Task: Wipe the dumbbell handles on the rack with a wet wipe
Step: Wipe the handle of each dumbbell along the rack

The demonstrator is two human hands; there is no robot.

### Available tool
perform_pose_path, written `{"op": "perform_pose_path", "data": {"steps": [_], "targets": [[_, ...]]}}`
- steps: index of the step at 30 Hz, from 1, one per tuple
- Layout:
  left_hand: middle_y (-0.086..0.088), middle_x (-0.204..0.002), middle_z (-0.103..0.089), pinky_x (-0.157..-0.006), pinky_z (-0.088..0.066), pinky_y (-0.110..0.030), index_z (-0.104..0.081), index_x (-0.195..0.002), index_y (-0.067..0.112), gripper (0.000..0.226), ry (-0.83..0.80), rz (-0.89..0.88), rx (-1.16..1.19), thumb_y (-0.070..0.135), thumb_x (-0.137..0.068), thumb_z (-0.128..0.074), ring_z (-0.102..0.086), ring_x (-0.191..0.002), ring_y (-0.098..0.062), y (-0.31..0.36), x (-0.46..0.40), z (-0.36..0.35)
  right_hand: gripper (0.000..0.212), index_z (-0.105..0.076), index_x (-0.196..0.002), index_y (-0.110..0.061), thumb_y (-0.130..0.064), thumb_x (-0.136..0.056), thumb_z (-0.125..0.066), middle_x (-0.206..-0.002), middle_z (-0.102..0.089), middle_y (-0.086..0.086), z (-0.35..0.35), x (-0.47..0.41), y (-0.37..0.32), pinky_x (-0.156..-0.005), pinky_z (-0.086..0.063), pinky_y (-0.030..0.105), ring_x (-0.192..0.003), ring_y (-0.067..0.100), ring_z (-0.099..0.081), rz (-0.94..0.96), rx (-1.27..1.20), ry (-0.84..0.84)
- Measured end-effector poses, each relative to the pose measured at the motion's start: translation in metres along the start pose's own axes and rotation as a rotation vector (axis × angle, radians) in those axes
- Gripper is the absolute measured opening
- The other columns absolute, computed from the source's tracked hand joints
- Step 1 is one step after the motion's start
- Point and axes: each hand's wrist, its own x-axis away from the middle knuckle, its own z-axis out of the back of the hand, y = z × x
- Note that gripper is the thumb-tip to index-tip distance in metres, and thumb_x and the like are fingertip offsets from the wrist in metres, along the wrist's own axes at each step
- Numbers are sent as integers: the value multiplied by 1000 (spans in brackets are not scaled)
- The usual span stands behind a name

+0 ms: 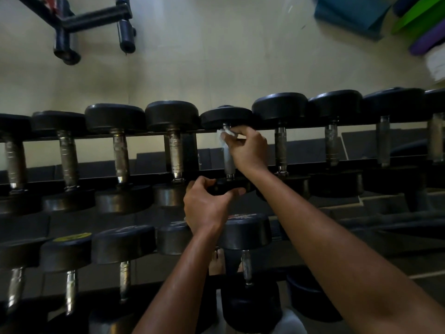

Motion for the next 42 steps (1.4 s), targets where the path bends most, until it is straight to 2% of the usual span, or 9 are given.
{"op": "perform_pose_path", "data": {"steps": [6,9,14,19,24,28,34,39,42], "targets": [[11,-109,-66,-64,-39,-12,-64,-96,36,55,24,-27,-2,60,-60,-99,-57,-89,4,-4,0,-2,11,-73,-101,-26,-30,-95,-81,-99,-75,-9,4,-9,-12,-85,-62,32,-94,9,-72,-462,-422,-19],[11,-108,-68,-67,-44,-16,-63,-94,38,56,39,-39,9,63,-58,-98,-61,-92,0,-8,-2,-4,11,-77,-105,-23,-24,-95,-81,-98,-77,-6,5,-18,-12,-82,-66,35,-94,13,-75,-553,-457,-27],[12,-109,-68,-70,-47,-18,-68,-98,35,59,51,-49,10,66,-58,-97,-63,-96,-1,-12,-1,-6,6,-72,-95,-23,-22,-97,-78,-98,-77,-1,9,-24,-13,-90,-65,41,-94,17,-75,-570,-369,-74],[11,-109,-70,-71,-48,-17,-68,-98,36,57,62,-39,15,64,-58,-98,-64,-98,-2,-12,-2,-7,12,-69,-114,-17,-16,-108,-58,-117,-72,6,33,-22,-20,-91,-64,40,-109,23,-71,-565,-484,-367],[15,-107,-70,-82,-62,-35,-66,-94,40,60,64,-27,0,71,-52,-95,-67,-100,-6,-17,-7,-8,20,-72,-118,-17,-23,-100,-74,-115,-73,1,33,-27,-18,-86,-57,35,-107,17,-66,-591,-457,-306],[13,-108,-70,-80,-58,-28,-64,-92,41,59,47,-17,0,67,-52,-98,-66,-101,-6,-16,-7,-7,6,-73,-102,-22,-27,-100,-74,-103,-71,-4,44,-33,-11,-82,-44,32,-96,13,-59,-558,-309,-421],[14,-103,-69,-72,-50,-20,-63,-89,39,54,44,-27,34,59,-56,-100,-65,-96,-2,-14,-6,-8,13,-80,-98,-17,-26,-91,-86,-105,-78,-3,49,-21,8,-107,-48,40,-114,18,-65,-453,-48,-563],[10,-110,-70,-78,-58,-26,-68,-99,36,65,70,-35,45,70,-51,-95,-66,-100,-7,-17,-5,-9,22,-78,-107,-16,-29,-91,-85,-106,-75,-1,53,-12,8,-73,-45,27,-102,14,-65,-387,35,-581],[10,-112,-70,-75,-52,-20,-72,-105,32,67,86,-43,60,70,-54,-95,-66,-101,-5,-17,-2,-10,15,-80,-102,-19,-30,-93,-83,-102,-75,-2,56,2,13,-77,-52,28,-98,11,-67,-326,134,-632]]}}
